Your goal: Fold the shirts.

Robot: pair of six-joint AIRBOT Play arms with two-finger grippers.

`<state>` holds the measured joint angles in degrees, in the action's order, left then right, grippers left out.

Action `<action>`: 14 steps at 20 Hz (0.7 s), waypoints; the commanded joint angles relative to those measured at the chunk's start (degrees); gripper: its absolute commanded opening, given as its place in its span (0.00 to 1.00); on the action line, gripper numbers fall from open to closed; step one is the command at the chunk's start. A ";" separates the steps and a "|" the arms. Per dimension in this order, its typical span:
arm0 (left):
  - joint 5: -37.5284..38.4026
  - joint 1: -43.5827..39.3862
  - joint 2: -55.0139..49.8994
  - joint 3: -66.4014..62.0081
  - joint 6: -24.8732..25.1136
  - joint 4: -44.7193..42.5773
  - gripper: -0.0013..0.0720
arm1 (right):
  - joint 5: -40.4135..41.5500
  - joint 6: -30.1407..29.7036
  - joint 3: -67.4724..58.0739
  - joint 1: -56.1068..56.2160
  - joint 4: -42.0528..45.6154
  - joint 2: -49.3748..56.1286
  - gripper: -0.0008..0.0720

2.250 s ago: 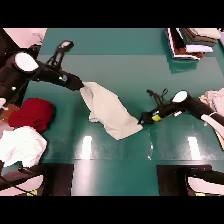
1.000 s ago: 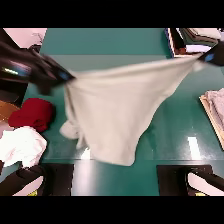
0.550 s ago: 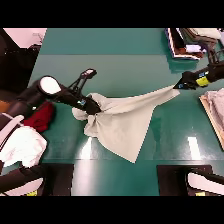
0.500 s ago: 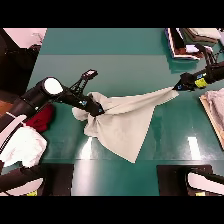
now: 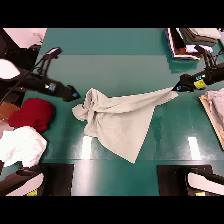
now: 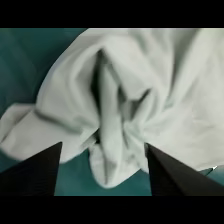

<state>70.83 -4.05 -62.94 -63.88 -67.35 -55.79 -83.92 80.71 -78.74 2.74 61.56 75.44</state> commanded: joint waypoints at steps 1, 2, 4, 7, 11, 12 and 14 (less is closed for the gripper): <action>-2.40 4.94 2.38 9.64 -3.32 -1.29 0.84 | 0.50 -0.15 0.04 0.00 -0.04 -0.22 0.03; -6.03 4.92 2.36 14.14 -4.02 -1.22 0.84 | 0.37 -0.15 0.04 0.00 -0.02 -0.22 0.03; -14.16 4.92 2.36 21.64 -7.37 -0.96 0.84 | 0.11 -0.15 0.04 0.00 -0.02 -0.24 0.03; -22.27 4.92 2.34 27.76 -10.69 0.92 0.84 | -0.07 -0.15 0.04 0.00 -0.02 -0.24 0.03; -28.13 4.92 1.75 30.29 -10.64 5.33 0.84 | -0.04 -0.15 0.04 0.00 -0.04 -0.24 0.03; -28.48 4.92 0.74 30.32 -10.38 6.62 0.84 | -0.02 -0.15 0.04 0.00 -0.04 -0.22 0.03; -28.26 4.92 -2.60 30.32 -8.37 11.30 0.84 | -0.11 -0.15 0.04 0.02 -0.07 -0.24 0.03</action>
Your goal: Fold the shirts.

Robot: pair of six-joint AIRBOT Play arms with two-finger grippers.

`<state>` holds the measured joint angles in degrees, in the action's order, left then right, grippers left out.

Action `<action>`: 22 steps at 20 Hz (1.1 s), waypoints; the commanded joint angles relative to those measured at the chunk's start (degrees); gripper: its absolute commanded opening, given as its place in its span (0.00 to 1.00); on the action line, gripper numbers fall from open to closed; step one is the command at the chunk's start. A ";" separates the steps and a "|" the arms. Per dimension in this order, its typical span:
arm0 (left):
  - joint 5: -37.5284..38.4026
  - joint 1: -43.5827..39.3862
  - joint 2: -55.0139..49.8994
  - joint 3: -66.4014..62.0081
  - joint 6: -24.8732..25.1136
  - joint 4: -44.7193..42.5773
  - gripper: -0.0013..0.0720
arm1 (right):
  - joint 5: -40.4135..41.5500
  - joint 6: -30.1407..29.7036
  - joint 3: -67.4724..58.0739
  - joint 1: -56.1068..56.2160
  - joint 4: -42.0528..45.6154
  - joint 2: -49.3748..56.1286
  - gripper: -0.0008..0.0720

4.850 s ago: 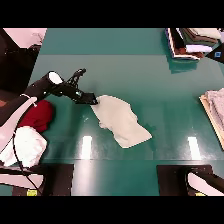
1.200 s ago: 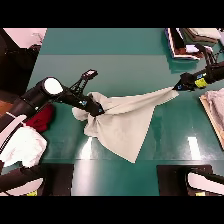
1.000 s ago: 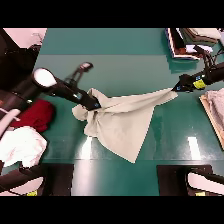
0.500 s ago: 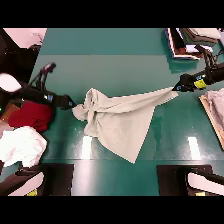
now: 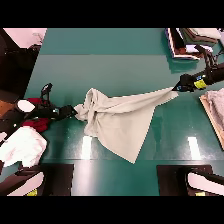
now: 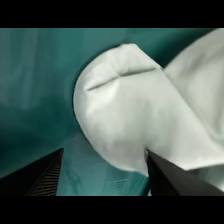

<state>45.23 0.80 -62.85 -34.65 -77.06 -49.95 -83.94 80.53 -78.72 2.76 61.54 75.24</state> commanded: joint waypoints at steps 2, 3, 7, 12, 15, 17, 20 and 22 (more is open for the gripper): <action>-3.76 0.07 -4.90 1.09 5.27 12.55 0.84 | -0.07 0.02 0.02 0.00 -0.07 -0.04 0.03; -4.37 0.07 -5.14 1.07 7.19 15.30 0.84 | -0.15 0.02 0.02 0.00 -0.07 -0.04 0.03; -6.36 0.07 -5.22 -0.35 8.50 17.44 0.07 | -0.20 -0.17 0.02 -0.02 0.00 -0.11 0.03; -2.29 0.09 -0.81 -15.80 8.50 12.48 0.06 | -0.72 -1.11 -6.49 -1.99 3.26 -4.42 0.03; 0.07 0.07 5.46 -32.96 8.52 3.96 0.06 | 0.00 -1.11 -16.98 -5.25 3.02 -8.41 0.03; 2.54 0.07 8.66 -45.31 8.52 -0.87 0.06 | 0.50 -1.14 -23.71 -7.06 3.02 -11.06 0.03; 7.56 0.07 11.37 -61.77 8.52 -3.65 0.06 | 1.05 -1.14 -31.34 -9.51 2.99 -14.91 0.03; 11.02 0.07 11.98 -70.95 8.52 -3.74 0.06 | 1.05 -1.14 -36.11 -10.84 3.02 -16.98 0.03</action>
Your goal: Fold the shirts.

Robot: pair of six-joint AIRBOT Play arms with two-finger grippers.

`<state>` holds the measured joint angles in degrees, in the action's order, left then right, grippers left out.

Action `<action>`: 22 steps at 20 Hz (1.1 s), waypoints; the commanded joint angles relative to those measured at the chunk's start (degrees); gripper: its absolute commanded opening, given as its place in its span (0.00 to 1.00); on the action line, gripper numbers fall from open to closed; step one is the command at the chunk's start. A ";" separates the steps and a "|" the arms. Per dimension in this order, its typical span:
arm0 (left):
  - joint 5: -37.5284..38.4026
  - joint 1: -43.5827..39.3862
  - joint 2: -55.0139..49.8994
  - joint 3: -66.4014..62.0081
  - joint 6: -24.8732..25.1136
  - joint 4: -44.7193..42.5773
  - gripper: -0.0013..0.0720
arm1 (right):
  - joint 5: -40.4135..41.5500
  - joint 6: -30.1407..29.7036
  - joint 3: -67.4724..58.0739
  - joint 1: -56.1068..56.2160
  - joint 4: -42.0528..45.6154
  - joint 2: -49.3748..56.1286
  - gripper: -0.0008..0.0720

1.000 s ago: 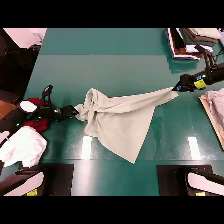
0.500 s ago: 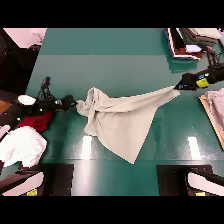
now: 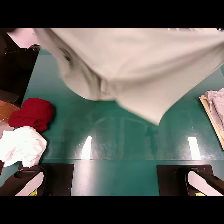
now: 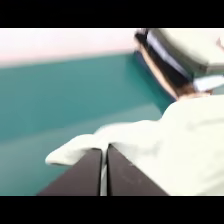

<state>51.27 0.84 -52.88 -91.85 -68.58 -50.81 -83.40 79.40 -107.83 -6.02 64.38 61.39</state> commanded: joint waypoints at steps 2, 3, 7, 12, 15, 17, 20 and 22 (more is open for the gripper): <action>7.10 0.02 2.36 -21.42 0.02 -2.86 0.06 | 0.59 -0.02 -11.21 -3.63 0.20 -4.98 0.03; 8.07 0.02 2.36 -25.29 -0.13 -2.84 0.06 | 0.96 -0.02 -12.33 -4.72 0.17 -5.95 0.03; 8.79 0.02 2.36 -34.84 -3.65 -2.36 0.06 | 4.13 -0.61 -9.86 -10.93 0.15 -11.39 0.03; 9.33 0.02 1.31 -28.92 -3.50 -2.84 0.06 | 2.60 -0.83 -6.49 -15.39 -2.86 -10.19 0.03; 11.54 0.02 -2.54 -14.40 -3.45 -2.86 0.06 | -4.13 -0.52 -8.13 -12.13 -6.14 -0.61 0.03; 14.71 0.02 -7.80 -7.06 -3.41 -2.86 0.06 | -6.67 0.39 -5.27 -7.32 -5.16 6.03 0.03; 18.40 0.02 -17.92 0.85 -3.34 -2.89 0.06 | -7.67 0.48 1.75 0.24 -0.04 16.20 0.03; 18.14 0.02 -25.00 3.82 -1.99 -2.91 0.06 | -4.11 0.15 5.84 4.63 4.76 22.95 0.03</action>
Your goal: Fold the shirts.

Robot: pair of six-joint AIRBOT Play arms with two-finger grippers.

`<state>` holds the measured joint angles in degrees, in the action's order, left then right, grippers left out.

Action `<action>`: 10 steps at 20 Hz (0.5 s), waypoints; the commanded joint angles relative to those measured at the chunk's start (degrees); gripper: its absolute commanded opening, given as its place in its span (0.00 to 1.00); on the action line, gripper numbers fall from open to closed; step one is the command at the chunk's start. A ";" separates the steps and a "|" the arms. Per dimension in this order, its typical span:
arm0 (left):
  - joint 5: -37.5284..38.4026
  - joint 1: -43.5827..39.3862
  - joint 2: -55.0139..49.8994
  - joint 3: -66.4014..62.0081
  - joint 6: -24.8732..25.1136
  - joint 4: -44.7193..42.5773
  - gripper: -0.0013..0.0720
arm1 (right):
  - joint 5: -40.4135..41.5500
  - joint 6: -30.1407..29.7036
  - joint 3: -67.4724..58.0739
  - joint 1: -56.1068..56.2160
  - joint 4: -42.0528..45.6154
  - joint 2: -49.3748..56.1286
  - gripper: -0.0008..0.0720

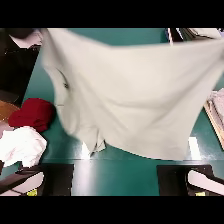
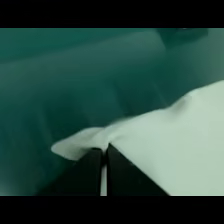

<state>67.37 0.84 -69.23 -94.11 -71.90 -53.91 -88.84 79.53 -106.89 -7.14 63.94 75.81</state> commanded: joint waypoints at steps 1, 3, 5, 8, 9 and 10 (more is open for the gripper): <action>1.09 0.02 -12.46 6.69 2.54 0.22 0.07 | 4.66 -0.33 6.32 7.52 7.13 11.67 0.03; -2.36 0.02 -18.86 6.69 3.82 0.24 0.06 | 10.97 -0.26 6.82 9.81 9.16 17.25 0.03; -7.54 0.02 -22.40 6.67 4.90 0.26 0.06 | 14.56 0.07 4.81 10.95 9.22 21.86 0.03; -14.53 0.04 -23.43 6.43 4.83 0.24 0.07 | 16.28 0.90 -0.20 10.95 9.22 26.14 0.03; -14.64 0.04 -23.43 5.84 4.83 0.02 0.07 | 16.24 1.55 -1.90 10.69 9.18 26.99 0.04; -14.19 0.04 -23.34 5.18 4.81 -0.22 0.40 | 15.52 1.55 -3.48 10.29 9.07 27.54 0.23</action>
<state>56.77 0.84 -91.05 -88.23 -67.53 -53.71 -74.81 80.25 -106.78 3.03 72.44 99.88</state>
